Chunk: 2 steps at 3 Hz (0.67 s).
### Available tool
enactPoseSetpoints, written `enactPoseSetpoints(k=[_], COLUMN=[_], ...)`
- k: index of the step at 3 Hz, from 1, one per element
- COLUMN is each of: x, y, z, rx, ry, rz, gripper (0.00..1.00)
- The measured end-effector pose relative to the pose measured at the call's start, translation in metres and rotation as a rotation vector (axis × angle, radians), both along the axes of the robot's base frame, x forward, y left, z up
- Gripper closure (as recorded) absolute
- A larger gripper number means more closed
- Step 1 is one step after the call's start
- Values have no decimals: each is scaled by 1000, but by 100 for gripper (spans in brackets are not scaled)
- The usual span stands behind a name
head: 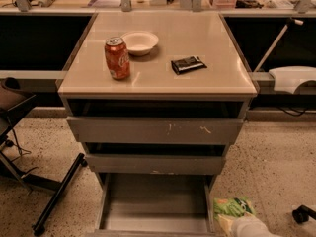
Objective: Pick green rice chip bag from bottom drawer and place on counter
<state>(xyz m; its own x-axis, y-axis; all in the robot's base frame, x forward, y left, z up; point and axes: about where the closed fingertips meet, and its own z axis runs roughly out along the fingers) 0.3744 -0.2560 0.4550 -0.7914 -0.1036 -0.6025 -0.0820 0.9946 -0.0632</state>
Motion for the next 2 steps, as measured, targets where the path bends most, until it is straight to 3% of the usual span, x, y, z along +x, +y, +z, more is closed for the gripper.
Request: enactPoseSetpoints(k=[1, 2], x=[-4, 37], y=[1, 32], z=[54, 115], rx=[-47, -135], ry=[-45, -110], rz=[11, 118], gripper=[100, 100])
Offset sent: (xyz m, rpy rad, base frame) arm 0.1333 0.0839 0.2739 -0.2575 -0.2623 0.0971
